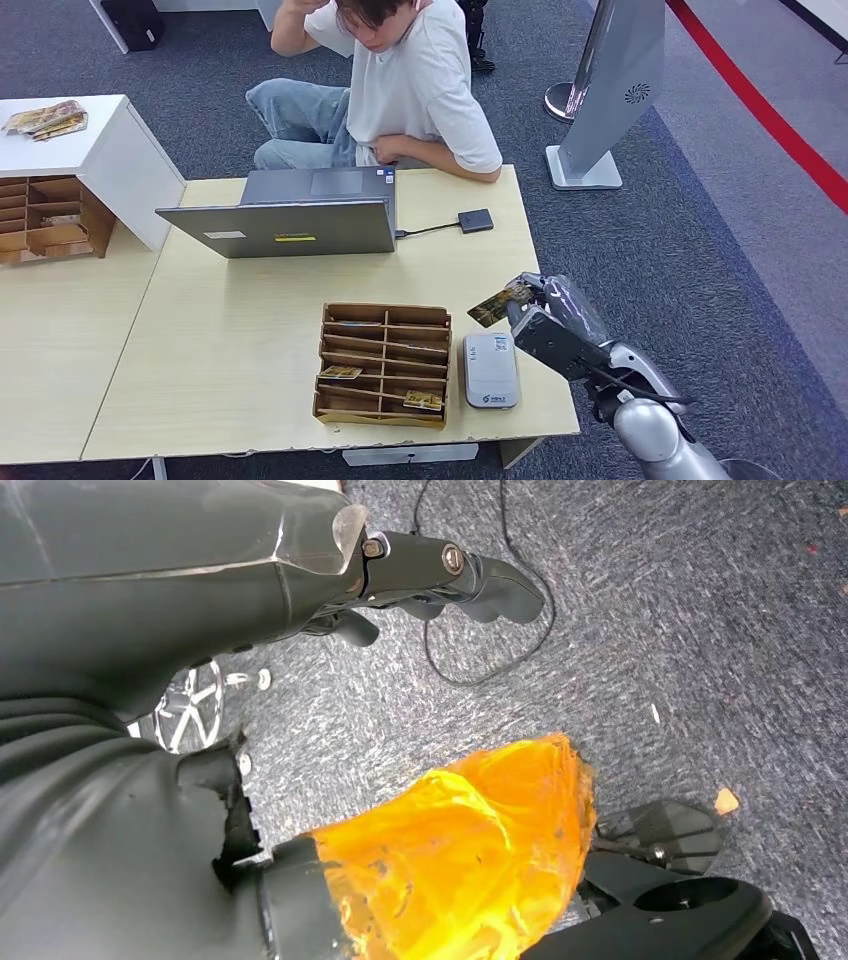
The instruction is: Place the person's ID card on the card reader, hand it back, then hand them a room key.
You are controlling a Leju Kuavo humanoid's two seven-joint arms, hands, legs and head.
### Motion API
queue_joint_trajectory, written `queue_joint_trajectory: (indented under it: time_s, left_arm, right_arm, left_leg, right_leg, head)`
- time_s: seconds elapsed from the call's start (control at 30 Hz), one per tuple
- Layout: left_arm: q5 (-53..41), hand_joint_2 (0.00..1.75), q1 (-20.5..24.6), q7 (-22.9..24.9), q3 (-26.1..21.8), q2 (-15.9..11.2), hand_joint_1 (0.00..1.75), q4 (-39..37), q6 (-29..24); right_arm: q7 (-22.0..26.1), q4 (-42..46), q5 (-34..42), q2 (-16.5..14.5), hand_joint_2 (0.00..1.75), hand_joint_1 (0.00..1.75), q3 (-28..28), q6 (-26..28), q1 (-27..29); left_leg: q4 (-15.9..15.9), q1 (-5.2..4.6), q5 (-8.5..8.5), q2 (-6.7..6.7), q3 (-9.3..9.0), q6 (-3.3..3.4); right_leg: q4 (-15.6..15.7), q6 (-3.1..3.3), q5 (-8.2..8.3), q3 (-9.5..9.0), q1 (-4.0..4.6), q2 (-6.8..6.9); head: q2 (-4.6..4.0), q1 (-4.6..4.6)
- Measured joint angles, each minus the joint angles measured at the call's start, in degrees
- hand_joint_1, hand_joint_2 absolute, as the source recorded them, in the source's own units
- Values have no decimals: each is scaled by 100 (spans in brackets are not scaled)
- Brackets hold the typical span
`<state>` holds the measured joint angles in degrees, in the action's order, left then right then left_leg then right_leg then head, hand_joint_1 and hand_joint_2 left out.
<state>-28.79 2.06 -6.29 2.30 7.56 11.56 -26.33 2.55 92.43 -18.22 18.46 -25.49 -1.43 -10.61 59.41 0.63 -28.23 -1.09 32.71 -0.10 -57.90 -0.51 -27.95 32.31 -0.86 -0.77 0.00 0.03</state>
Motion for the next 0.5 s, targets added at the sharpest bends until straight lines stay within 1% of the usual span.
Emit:
queue_joint_trajectory:
  time_s: [0.13, 0.3, 0.4, 0.5]
  left_arm:
    - [6, 0, -4, -42, -54, 3, 0, 0, -36]
    - [-19, 0, -3, -50, -70, 5, 0, -1, -49]
    - [-36, 0, -2, -50, -70, 5, 0, -1, -49]
    - [-38, 0, -1, -49, -70, 5, 0, 0, -49]
  right_arm:
    - [-34, -141, 444, 211, 175, 175, -5, -402, -29]
    - [-117, -324, 789, 581, 175, 175, -90, -881, -114]
    - [-136, -401, 859, 742, 175, 175, -163, -986, -144]
    - [-140, -447, 865, 836, 175, 175, -205, -994, -158]
  left_leg:
    - [0, 0, 0, -1, 1, 0]
    - [0, -1, 0, -1, 2, 0]
    - [1, -1, 0, -2, 2, 0]
    - [0, 0, 0, -1, 2, 0]
  right_leg:
    - [0, 0, 0, 0, 0, 1]
    - [1, 0, 0, 0, -1, 2]
    - [1, -1, 0, 0, -1, 2]
    - [1, 0, 0, 0, 0, 2]
  head:
    - [0, 0]
    - [0, -1]
    - [0, 0]
    - [0, 0]
